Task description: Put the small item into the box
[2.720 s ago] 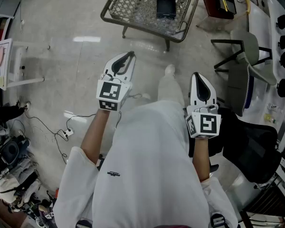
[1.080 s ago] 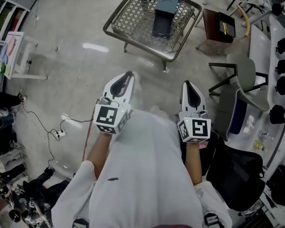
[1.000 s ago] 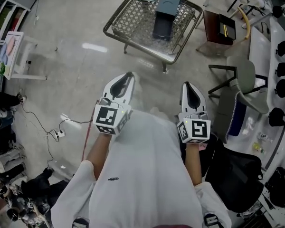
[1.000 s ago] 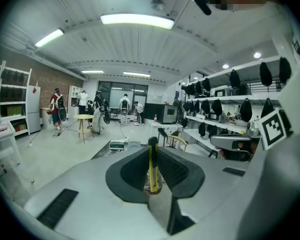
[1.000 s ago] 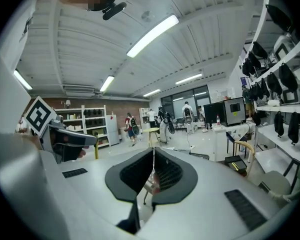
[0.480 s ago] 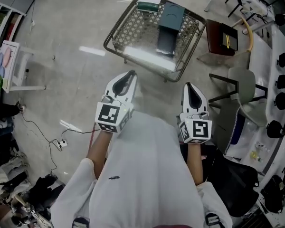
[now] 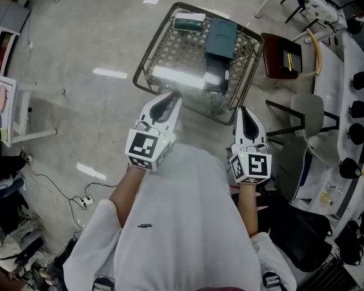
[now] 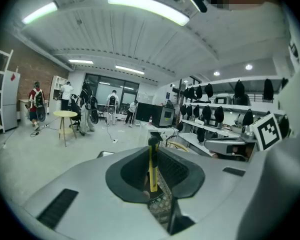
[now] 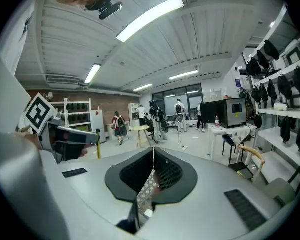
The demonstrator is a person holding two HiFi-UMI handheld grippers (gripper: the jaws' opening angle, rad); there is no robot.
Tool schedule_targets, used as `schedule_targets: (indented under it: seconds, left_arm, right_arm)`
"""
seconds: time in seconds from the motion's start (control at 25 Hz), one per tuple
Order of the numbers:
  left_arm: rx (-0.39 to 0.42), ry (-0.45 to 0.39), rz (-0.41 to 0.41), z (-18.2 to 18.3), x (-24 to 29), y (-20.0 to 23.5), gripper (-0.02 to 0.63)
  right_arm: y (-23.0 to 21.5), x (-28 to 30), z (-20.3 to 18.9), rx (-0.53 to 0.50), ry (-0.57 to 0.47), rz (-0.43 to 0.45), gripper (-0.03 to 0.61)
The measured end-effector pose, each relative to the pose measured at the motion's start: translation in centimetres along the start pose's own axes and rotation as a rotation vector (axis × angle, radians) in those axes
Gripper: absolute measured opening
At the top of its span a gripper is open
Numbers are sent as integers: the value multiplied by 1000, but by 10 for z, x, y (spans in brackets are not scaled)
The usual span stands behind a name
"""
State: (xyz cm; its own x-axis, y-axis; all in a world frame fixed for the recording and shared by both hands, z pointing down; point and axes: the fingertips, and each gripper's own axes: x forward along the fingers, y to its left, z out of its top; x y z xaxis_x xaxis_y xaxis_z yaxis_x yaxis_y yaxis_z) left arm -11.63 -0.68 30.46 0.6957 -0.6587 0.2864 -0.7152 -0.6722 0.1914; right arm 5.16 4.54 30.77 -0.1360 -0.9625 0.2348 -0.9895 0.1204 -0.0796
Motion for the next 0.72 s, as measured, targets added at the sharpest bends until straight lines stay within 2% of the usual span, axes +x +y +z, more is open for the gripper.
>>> schedule_targets:
  seconds: [0.4, 0.72]
  left_arm:
    - [-8, -17, -47, 20, 27, 50, 49]
    - [-31, -24, -55, 26, 44, 43, 49]
  right_arm:
    - [24, 65, 16, -21, -6, -14, 3]
    - [7, 78, 22, -29, -6, -13, 3]
